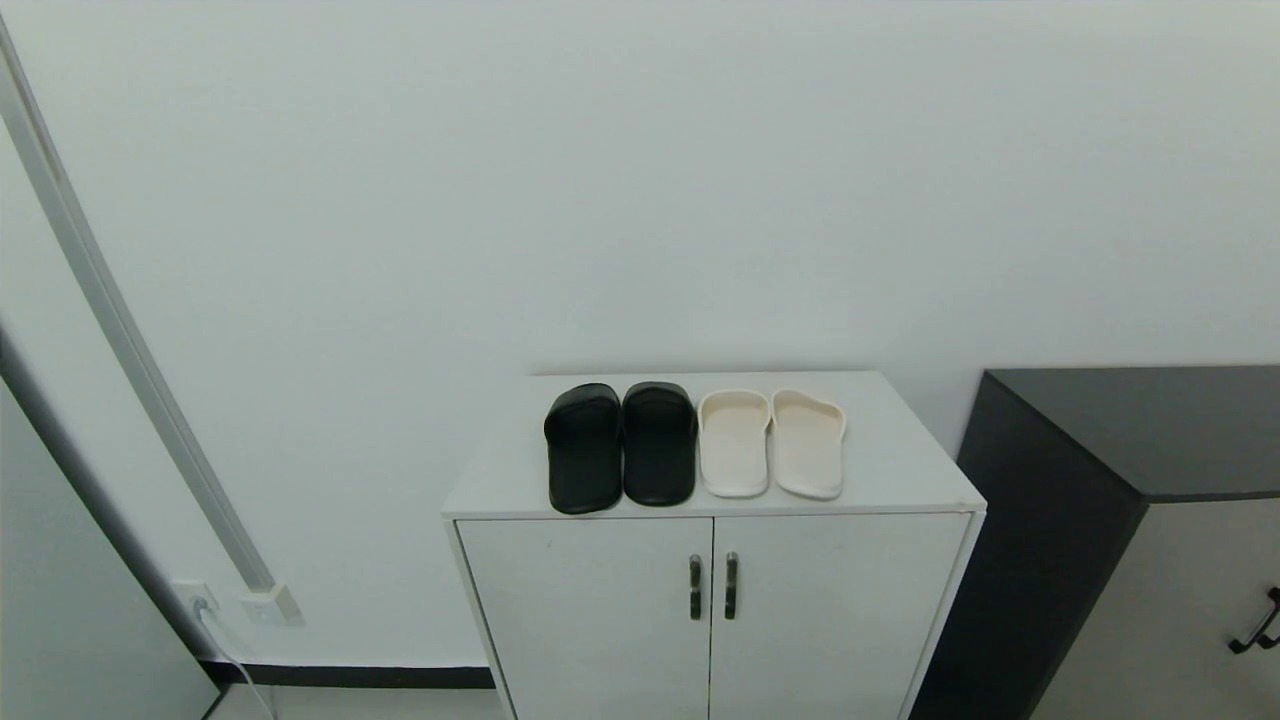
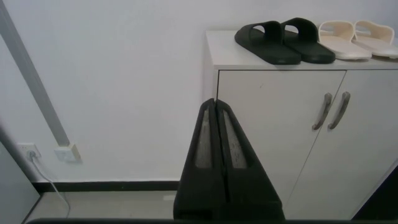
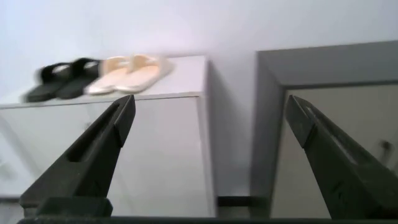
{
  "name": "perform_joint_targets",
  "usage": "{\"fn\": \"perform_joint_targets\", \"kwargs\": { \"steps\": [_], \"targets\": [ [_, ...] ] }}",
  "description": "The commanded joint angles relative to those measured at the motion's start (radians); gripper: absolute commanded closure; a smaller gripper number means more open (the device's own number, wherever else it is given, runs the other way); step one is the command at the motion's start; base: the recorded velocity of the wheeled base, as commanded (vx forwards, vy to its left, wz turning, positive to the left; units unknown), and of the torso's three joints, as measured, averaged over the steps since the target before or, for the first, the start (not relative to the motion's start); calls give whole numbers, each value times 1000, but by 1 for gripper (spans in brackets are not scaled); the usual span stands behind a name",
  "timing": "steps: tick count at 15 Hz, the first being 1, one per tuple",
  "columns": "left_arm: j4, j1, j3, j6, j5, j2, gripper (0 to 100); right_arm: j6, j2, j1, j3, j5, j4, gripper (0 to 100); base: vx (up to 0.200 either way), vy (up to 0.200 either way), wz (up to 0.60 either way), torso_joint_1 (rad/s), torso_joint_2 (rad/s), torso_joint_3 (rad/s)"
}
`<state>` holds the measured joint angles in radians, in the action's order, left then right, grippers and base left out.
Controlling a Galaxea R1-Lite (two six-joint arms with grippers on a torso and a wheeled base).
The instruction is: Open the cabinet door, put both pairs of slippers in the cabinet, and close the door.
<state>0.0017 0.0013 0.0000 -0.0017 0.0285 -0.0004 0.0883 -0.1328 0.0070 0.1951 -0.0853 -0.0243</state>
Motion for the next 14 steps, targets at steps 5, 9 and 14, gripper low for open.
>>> {"fn": "perform_joint_targets", "kwargs": {
  "steps": [5, 9, 14],
  "targets": [
    [0, 0, 0, 5, 1, 0, 100, 176, -849, 396, 125, 157, 431, 0, 0, 0, 0, 0, 0, 0],
    [0, 0, 0, 5, 1, 0, 100, 289, -1131, 745, 345, 529, 474, 0, 0, 0, 0, 0, 0, 0],
    [0, 0, 0, 5, 1, 0, 100, 289, -1410, 755, 590, 619, 472, 0, 0, 0, 0, 0, 0, 0]
  ]
}}
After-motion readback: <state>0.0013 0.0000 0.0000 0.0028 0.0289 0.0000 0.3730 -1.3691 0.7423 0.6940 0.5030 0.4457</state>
